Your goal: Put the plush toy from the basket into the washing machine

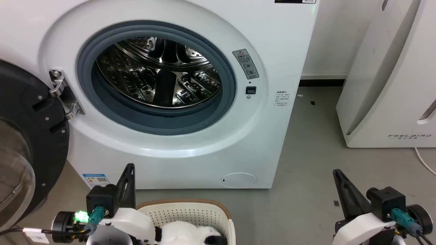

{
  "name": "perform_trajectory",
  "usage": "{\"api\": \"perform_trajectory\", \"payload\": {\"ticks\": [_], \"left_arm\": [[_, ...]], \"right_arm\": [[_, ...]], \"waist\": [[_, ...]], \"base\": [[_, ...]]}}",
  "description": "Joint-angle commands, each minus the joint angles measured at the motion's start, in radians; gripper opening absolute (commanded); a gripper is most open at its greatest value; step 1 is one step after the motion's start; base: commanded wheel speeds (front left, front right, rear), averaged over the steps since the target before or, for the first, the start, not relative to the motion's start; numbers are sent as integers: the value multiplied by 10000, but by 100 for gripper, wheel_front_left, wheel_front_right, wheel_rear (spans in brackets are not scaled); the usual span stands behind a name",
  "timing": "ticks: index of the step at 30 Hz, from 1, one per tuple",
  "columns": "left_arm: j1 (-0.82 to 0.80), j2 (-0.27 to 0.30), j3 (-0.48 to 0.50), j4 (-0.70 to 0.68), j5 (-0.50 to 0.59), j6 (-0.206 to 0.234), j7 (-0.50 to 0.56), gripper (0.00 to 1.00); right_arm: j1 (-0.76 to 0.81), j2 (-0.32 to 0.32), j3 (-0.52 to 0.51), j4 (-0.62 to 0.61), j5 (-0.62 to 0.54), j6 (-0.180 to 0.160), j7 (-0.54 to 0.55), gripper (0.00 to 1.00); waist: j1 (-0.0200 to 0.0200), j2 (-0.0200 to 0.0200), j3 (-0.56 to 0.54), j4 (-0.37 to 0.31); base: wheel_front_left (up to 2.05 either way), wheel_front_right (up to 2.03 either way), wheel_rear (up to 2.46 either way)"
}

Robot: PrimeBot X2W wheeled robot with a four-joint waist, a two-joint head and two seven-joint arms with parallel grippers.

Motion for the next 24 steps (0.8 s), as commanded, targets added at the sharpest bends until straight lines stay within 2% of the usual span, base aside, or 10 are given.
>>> {"api": "perform_trajectory", "payload": {"ticks": [1, 21, 22, 24], "left_arm": [[143, 1, -9, -47, 28, 28, 3, 0], [143, 1, -9, -47, 28, 28, 3, 0], [0, 0, -2, 0, 0, 0, -1, 100], [-3, 0, 1, 9, -3, 2, -4, 100]], "right_arm": [[-139, -10, 3, -43, -78, -7, 5, 0], [-139, -10, 3, -43, -78, -7, 5, 0], [0, 0, 1, 0, 1, 0, -1, 100], [6, 0, -7, 8, 11, 2, -5, 100]], "waist": [[0, -1, 0, 0], [0, -1, 0, 0], [0, -1, 0, 0], [0, -1, 1, -1]], "base": [[0, 0, 0], [0, 0, 0], [0, 0, 0], [0, 0, 0]]}}
